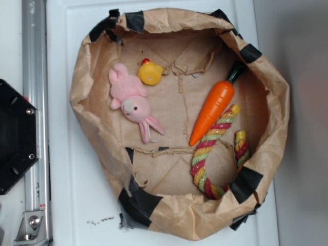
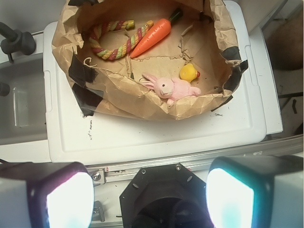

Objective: Grab the yellow duck.

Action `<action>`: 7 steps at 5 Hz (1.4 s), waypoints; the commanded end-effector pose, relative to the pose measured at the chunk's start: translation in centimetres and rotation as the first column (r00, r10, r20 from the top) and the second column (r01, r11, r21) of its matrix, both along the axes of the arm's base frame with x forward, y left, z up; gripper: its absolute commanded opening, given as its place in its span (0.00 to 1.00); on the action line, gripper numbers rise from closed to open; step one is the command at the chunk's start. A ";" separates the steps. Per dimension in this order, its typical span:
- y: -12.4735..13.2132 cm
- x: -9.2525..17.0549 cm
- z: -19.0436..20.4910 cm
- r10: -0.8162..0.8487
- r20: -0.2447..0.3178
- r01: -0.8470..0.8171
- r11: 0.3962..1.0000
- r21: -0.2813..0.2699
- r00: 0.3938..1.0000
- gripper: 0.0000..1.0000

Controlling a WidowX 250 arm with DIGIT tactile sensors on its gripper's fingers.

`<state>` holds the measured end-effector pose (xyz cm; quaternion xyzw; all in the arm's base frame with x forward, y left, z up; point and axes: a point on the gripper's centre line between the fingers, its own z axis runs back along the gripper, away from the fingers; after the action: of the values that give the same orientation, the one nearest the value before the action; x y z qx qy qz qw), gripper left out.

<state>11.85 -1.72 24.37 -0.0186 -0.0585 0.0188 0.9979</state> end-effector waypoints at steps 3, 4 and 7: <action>3.2 8.1 -3.3 0.367 0.086 -0.366 0.930 -0.025 0.926 1.00; 4.7 11.0 -6.8 0.536 0.135 -0.542 0.840 0.013 0.833 1.00; 6.0 14.3 -13.9 0.655 0.071 -0.658 0.752 0.027 0.752 1.00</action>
<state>26.27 3.01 9.45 0.0318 -0.0712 0.3503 0.9334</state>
